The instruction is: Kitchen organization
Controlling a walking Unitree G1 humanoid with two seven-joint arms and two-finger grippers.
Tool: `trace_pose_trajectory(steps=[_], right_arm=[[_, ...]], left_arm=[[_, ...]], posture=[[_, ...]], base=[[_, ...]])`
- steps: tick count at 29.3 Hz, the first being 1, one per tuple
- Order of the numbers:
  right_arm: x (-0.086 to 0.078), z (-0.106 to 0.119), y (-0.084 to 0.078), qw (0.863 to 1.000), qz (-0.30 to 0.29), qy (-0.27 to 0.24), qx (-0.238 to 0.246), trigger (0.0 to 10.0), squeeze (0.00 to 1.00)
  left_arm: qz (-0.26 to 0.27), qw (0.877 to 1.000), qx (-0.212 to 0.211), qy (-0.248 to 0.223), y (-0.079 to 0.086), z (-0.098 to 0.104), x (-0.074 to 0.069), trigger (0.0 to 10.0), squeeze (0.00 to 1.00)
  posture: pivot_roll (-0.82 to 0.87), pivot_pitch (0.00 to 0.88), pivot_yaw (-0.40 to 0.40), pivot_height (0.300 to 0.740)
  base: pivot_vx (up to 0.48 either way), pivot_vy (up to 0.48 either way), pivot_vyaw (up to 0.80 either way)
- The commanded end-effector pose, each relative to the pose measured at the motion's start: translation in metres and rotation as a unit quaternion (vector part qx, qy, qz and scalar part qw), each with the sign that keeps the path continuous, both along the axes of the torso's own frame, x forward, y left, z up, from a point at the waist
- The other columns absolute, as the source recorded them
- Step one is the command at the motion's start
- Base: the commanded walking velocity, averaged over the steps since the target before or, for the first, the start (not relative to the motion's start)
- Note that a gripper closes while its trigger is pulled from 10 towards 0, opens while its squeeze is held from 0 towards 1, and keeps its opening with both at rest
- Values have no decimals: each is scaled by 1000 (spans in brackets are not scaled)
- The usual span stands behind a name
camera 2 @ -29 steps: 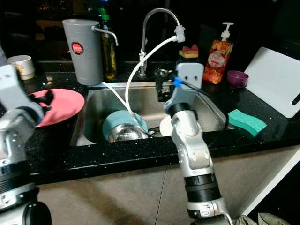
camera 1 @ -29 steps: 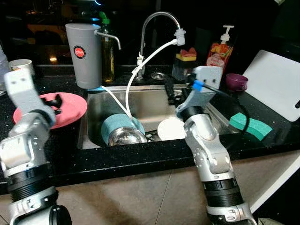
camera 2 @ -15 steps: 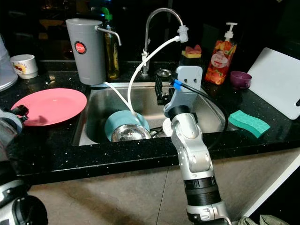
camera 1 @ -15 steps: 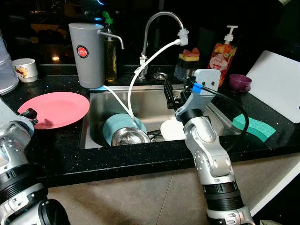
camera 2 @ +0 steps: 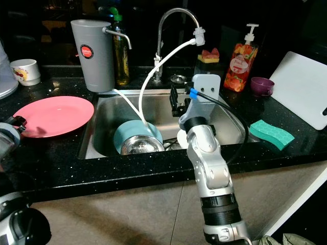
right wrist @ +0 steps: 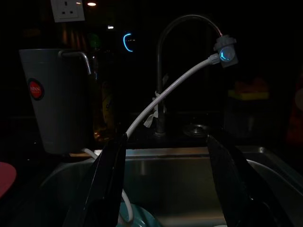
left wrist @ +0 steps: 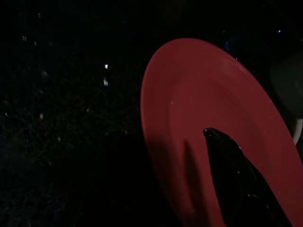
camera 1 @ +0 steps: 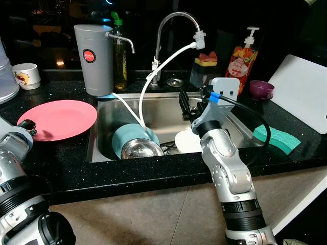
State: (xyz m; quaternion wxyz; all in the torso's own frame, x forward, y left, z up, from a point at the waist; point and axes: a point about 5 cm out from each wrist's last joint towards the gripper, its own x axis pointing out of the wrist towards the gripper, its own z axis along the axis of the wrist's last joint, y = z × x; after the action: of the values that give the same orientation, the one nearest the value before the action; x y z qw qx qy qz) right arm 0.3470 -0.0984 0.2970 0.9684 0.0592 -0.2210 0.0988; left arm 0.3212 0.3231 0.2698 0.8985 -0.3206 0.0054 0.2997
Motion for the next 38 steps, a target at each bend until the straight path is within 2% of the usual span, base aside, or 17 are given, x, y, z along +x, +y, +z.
trace_pose_trajectory(steps=[1, 3, 8, 11, 12, 13, 14, 15, 16, 17, 29, 33, 36, 37, 38], right_arm=[[-2, 0, 0, 1000, 4, 1, 1, 10000, 0], [-2, 1, 1, 1000, 4, 1, 1, 10000, 0], [-2, 1, 0, 1000, 3, 0, 0, 10000, 0], [-2, 1, 0, 1000, 2, 1, -1, 10000, 0], [-2, 1, 0, 1000, 2, 1, -1, 10000, 0], [-2, 1, 0, 1000, 2, 1, -1, 10000, 0], [-2, 1, 0, 1000, 2, 1, -1, 10000, 0], [-2, 1, 0, 1000, 2, 1, -1, 10000, 0], [-2, 1, 0, 1000, 2, 1, -1, 10000, 0], [-1, 1, 0, 1000, 2, 0, -1, 10000, 0], [-1, 1, 0, 1000, 1, 1, 0, 10000, 0], [0, 1, 0, 1000, -1, 3, 3, 10000, 0], [0, 1, -1, 1000, -2, 4, 4, 10000, 0], [1, 0, -1, 1000, 2, 11, 17, 10000, 0], [2, -1, -2, 999, 10, 22, 38, 10000, 0]], left_arm=[[-15, 999, -30, 12, -2, -8, 4, 10000, 0], [-36, 998, -59, 9, -5, -14, 8, 10000, 0], [-61, 994, -91, 6, -13, -23, 13, 10000, 0], [-73, 991, -113, 5, -16, -28, 15, 9333, 0], [-75, 990, -116, 4, -16, -29, 16, 7686, 0], [-76, 990, -118, 2, -17, -29, 16, 7059, 0], [-76, 990, -118, 2, -17, -29, 16, 7059, 0], [-78, 989, -123, 0, -17, -29, 17, 3333, 0], [-78, 989, -123, 0, -17, -29, 17, 3333, 0], [-80, 989, -126, -6, -16, -29, 17, 0, 0], [-75, 988, -130, -31, -15, -24, 17, 0, 0], [-78, 989, -98, -81, -15, -8, 16, 0, 0], [-83, 988, -90, -94, -16, -4, 16, 0, 0], [-103, 984, -74, -128, -21, 9, 15, 10000, 0], [-130, 976, -61, -161, -27, 20, 14, 10000, 0]], posture=[[169, 108, -75, 740], [169, 108, -75, 740], [158, 105, -78, 740], [158, 105, -79, 740], [158, 105, -79, 740], [158, 105, -79, 740], [158, 105, -79, 740], [156, 102, -80, 740], [156, 102, -80, 740], [157, 101, -81, 740], [158, 99, -83, 740], [158, 99, -83, 740], [158, 99, -83, 740], [159, 99, -83, 740], [159, 99, -83, 740]], base=[[0, 0, 0], [0, 0, 0], [0, 0, 0], [0, 0, 0], [0, 0, 0], [0, 0, 0], [0, 0, 0], [0, 0, 0], [0, 0, 0], [0, 0, 0], [0, 0, 0], [0, 0, 0], [0, 0, 0], [0, 0, 0], [0, 0, 0]])
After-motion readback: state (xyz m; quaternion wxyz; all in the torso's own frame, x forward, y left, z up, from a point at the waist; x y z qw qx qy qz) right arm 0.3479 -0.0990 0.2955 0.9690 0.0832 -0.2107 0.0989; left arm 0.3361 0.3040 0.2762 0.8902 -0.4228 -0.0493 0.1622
